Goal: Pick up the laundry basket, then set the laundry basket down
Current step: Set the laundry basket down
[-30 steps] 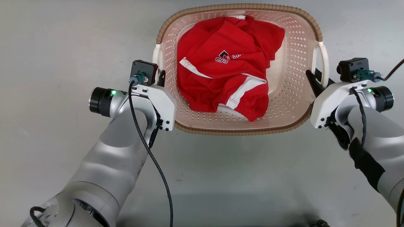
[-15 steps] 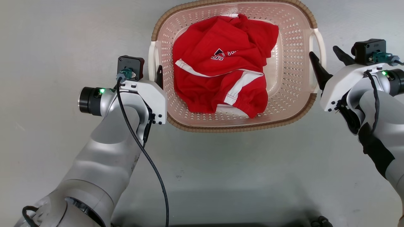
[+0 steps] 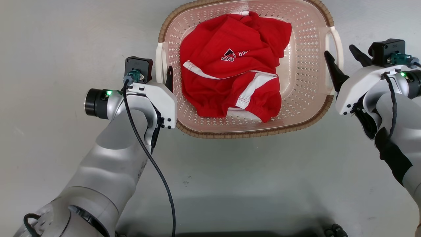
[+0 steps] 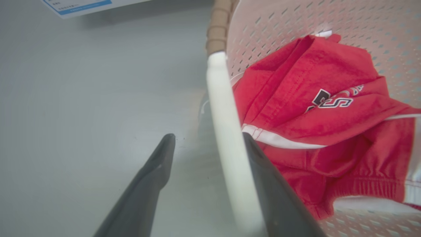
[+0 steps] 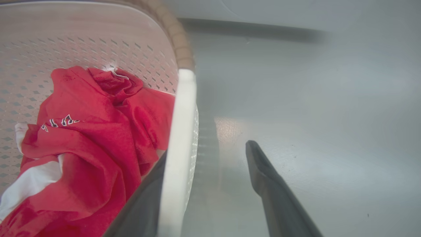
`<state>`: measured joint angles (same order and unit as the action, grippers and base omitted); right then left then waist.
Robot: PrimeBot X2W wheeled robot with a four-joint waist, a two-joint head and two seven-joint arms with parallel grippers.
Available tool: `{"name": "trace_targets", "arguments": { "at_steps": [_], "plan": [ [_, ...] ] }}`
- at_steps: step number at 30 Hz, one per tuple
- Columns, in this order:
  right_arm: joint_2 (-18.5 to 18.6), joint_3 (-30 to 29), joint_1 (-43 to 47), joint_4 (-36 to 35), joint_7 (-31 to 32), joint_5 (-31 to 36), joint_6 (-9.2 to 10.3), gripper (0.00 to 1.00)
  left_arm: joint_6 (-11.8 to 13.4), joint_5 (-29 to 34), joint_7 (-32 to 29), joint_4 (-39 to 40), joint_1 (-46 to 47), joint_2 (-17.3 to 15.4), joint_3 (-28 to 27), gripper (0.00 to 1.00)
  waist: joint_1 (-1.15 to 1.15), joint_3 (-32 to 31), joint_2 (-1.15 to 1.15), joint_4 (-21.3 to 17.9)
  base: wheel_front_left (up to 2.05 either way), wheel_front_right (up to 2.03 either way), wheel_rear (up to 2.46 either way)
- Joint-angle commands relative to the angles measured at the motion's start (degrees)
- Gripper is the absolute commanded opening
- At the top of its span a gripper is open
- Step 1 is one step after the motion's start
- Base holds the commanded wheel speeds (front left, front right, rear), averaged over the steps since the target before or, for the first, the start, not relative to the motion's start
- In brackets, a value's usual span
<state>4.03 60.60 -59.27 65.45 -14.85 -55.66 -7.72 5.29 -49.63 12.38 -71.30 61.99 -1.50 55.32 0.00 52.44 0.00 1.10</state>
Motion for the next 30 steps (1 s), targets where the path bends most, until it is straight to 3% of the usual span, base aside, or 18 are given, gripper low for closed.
{"name": "trace_targets", "arguments": {
  "at_steps": [1,30],
  "plan": [
    [0.4,0.2,5.0,0.0,-0.1,0.5,0.23,1.00,0.6,-0.5,0.6,0.5,0.5,-1.4,-0.3,1.00,0.00,0.0,0.00,0.1,0.00,0.00,0.00],
    [0.3,-1.0,5.7,-2.9,-0.1,1.9,0.23,1.00,0.3,-3.1,1.9,1.9,0.8,-1.4,2.1,1.00,0.00,-0.1,0.00,0.6,0.00,0.00,0.00]
  ]
}}
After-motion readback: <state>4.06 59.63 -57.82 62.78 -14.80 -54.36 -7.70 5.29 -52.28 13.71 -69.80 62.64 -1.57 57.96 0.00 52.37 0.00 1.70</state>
